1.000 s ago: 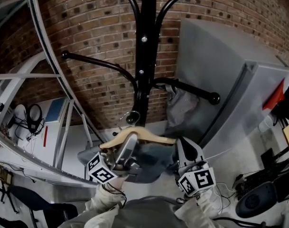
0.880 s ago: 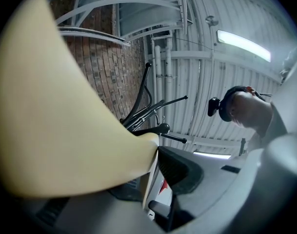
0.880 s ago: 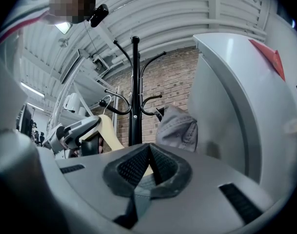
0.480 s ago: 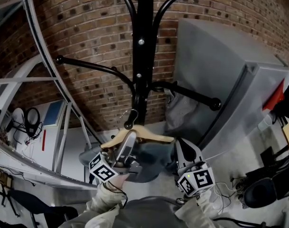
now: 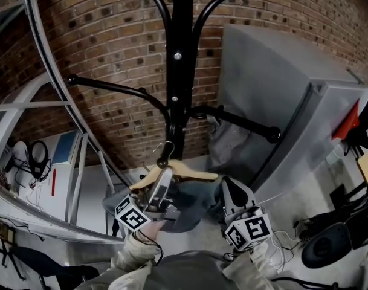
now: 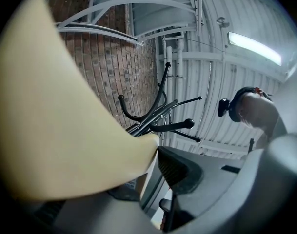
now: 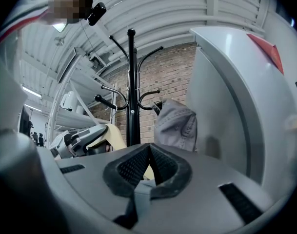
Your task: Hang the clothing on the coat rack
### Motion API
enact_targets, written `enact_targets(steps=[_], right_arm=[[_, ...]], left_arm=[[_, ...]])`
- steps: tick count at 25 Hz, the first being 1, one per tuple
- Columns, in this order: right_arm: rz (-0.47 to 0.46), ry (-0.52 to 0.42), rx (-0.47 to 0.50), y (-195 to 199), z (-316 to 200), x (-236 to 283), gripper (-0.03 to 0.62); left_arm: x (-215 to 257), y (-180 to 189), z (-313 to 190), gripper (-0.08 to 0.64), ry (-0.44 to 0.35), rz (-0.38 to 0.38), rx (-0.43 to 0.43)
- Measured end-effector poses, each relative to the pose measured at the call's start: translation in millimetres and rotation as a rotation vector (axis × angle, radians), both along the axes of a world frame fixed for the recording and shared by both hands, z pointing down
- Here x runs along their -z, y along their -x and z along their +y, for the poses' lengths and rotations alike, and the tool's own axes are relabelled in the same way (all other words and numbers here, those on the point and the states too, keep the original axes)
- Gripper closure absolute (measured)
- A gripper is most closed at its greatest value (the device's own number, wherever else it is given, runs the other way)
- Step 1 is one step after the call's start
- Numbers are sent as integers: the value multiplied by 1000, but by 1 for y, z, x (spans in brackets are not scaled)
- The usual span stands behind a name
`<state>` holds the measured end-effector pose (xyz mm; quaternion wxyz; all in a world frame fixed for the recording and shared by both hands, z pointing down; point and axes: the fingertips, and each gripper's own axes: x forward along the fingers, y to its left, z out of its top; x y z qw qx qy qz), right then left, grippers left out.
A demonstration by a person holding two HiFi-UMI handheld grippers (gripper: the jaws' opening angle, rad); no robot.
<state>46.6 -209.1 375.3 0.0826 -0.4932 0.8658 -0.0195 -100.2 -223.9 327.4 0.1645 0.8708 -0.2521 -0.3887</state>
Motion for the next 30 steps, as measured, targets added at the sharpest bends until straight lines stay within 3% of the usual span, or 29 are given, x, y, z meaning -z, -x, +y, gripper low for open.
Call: enact_targets(steps=[18,30], right_arm=[[-11,52,-24,-8,7,-13,569],[-12,78,-15,-6,13,-20,569]], left_arm=[[-7,-9,-6,454,-11,43,-89],[-26,-6,-7,453,70,85,-95]])
